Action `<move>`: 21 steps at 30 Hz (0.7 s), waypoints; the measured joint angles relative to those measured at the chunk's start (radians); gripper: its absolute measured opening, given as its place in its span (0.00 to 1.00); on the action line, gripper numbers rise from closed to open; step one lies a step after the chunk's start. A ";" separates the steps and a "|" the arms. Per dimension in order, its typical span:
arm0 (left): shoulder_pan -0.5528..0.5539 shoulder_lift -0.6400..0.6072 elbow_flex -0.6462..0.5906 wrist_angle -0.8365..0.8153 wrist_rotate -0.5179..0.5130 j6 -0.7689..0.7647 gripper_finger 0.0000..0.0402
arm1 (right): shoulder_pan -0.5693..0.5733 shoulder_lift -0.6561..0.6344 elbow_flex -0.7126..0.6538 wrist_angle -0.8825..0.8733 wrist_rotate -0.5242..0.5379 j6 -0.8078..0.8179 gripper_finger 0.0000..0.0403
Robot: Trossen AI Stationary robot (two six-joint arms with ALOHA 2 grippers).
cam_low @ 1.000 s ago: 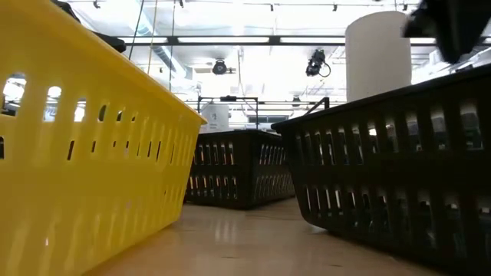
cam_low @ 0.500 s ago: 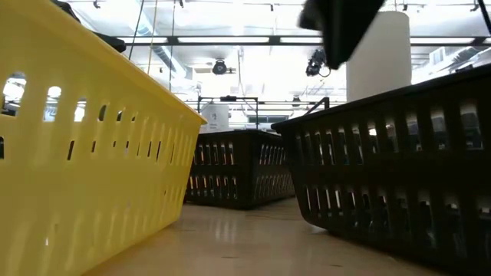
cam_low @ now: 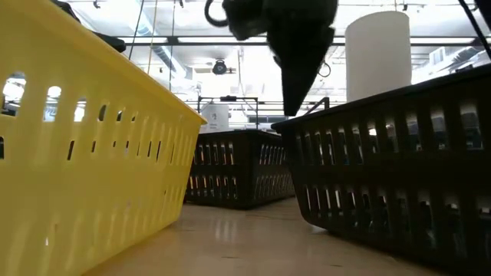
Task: Stack baskets on shelf by color
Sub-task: Stack the top right black bin on the bottom black bin
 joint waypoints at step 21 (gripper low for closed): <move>0.000 0.000 0.000 -0.001 0.000 0.000 0.08 | -0.177 0.002 -0.182 0.237 -0.214 -0.043 0.35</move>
